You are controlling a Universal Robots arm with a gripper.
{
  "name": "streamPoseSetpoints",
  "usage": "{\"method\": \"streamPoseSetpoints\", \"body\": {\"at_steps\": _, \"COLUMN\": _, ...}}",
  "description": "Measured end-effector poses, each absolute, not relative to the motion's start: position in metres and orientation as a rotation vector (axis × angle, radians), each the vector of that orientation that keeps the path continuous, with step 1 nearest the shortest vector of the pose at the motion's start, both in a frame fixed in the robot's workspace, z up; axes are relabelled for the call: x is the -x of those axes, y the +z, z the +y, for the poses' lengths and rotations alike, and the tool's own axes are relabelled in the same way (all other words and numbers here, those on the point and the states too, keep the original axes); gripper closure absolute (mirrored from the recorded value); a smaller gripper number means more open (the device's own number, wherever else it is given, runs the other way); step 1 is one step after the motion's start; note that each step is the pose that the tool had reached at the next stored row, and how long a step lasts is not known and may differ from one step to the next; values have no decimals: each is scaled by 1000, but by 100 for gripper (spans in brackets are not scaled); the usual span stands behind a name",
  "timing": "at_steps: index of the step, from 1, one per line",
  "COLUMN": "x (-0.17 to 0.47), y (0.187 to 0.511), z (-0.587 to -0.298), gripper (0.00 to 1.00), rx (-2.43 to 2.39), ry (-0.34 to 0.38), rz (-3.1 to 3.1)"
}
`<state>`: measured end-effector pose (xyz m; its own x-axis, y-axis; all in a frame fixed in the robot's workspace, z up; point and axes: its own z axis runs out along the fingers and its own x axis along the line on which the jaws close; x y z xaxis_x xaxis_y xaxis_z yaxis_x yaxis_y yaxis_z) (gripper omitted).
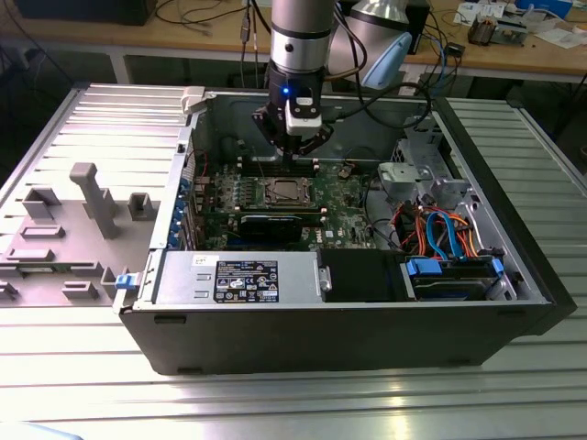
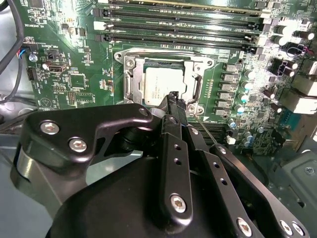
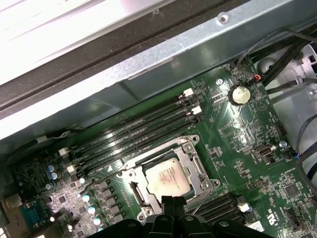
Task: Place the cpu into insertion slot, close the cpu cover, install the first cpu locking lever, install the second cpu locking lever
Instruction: 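Install the first cpu locking lever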
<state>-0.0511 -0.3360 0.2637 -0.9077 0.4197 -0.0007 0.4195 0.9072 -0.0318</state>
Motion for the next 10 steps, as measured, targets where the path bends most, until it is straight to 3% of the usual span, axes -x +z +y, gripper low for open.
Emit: {"method": "streamPoseSetpoints", "body": {"at_steps": 10, "x": 51, "y": 264, "z": -336, "gripper": 89, "rx": 629, "ry": 49, "rz": -3072}}
